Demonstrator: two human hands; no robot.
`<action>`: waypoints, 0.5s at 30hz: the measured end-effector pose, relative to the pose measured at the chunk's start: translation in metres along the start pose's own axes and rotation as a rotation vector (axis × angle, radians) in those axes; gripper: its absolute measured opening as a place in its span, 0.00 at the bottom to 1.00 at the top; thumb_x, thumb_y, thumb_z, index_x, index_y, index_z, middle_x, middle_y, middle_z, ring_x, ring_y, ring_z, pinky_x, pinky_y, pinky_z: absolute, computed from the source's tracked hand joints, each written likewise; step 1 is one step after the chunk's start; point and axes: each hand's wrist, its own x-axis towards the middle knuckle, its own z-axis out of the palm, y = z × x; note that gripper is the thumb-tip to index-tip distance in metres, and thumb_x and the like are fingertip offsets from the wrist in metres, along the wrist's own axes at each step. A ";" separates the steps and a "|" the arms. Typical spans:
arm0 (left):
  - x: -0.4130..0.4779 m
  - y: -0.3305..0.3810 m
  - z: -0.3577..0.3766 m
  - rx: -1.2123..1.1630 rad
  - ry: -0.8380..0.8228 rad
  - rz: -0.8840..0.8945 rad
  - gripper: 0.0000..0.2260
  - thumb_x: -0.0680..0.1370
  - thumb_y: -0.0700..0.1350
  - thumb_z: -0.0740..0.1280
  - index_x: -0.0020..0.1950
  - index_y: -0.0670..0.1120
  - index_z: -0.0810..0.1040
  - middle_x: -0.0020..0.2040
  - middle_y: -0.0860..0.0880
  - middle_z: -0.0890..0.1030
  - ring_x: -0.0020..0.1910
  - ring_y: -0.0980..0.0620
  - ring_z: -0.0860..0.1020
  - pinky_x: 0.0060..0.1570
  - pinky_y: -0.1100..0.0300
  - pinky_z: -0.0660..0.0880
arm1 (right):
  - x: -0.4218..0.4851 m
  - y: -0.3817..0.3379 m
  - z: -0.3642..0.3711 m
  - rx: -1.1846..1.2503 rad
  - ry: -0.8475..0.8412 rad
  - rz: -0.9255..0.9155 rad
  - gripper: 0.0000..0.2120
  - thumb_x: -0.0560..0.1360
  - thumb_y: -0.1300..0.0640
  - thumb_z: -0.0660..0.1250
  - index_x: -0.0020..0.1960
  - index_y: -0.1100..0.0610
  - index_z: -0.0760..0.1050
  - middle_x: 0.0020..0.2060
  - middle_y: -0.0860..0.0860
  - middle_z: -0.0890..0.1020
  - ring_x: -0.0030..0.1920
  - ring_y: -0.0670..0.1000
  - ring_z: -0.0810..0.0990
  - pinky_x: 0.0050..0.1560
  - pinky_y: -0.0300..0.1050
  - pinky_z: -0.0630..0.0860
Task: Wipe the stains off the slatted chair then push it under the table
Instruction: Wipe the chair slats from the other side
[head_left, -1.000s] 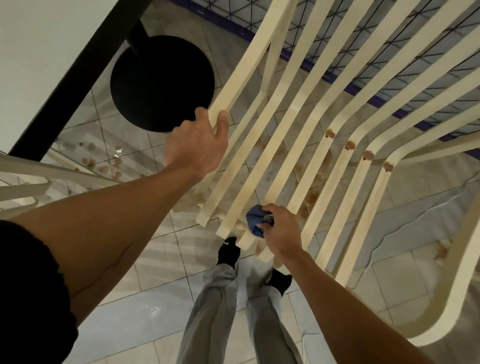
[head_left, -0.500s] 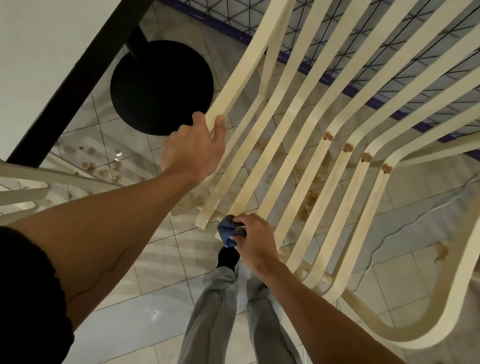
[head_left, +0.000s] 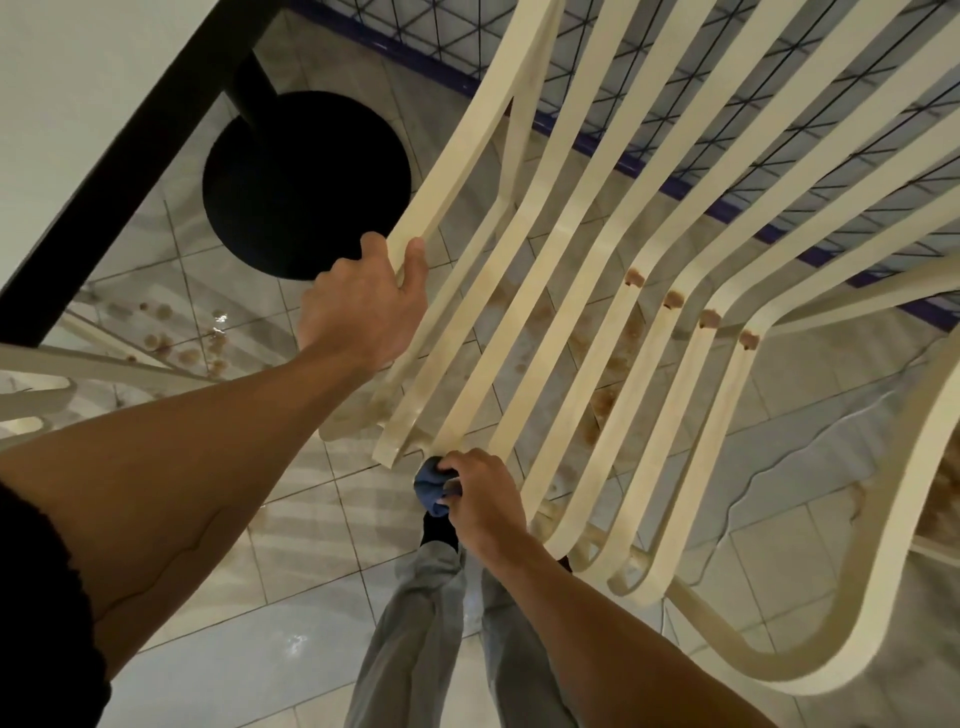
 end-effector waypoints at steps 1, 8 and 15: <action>0.000 0.000 0.000 -0.003 0.005 0.006 0.25 0.82 0.61 0.46 0.62 0.42 0.67 0.44 0.43 0.71 0.40 0.46 0.70 0.37 0.53 0.64 | 0.000 0.000 0.000 0.020 0.001 0.014 0.14 0.73 0.62 0.69 0.57 0.52 0.80 0.49 0.51 0.78 0.50 0.53 0.76 0.46 0.43 0.73; 0.000 -0.001 0.003 0.009 0.044 0.038 0.26 0.82 0.62 0.46 0.63 0.42 0.66 0.53 0.36 0.78 0.42 0.42 0.73 0.36 0.53 0.66 | -0.002 0.009 -0.017 0.320 0.034 0.125 0.17 0.71 0.61 0.73 0.59 0.54 0.80 0.52 0.49 0.82 0.49 0.45 0.80 0.45 0.27 0.71; 0.002 -0.003 0.007 0.026 0.064 0.018 0.27 0.81 0.63 0.45 0.60 0.42 0.66 0.43 0.40 0.74 0.39 0.42 0.72 0.37 0.49 0.68 | 0.000 0.021 -0.058 0.421 0.131 0.146 0.14 0.71 0.64 0.73 0.56 0.57 0.81 0.45 0.48 0.83 0.42 0.41 0.80 0.41 0.29 0.72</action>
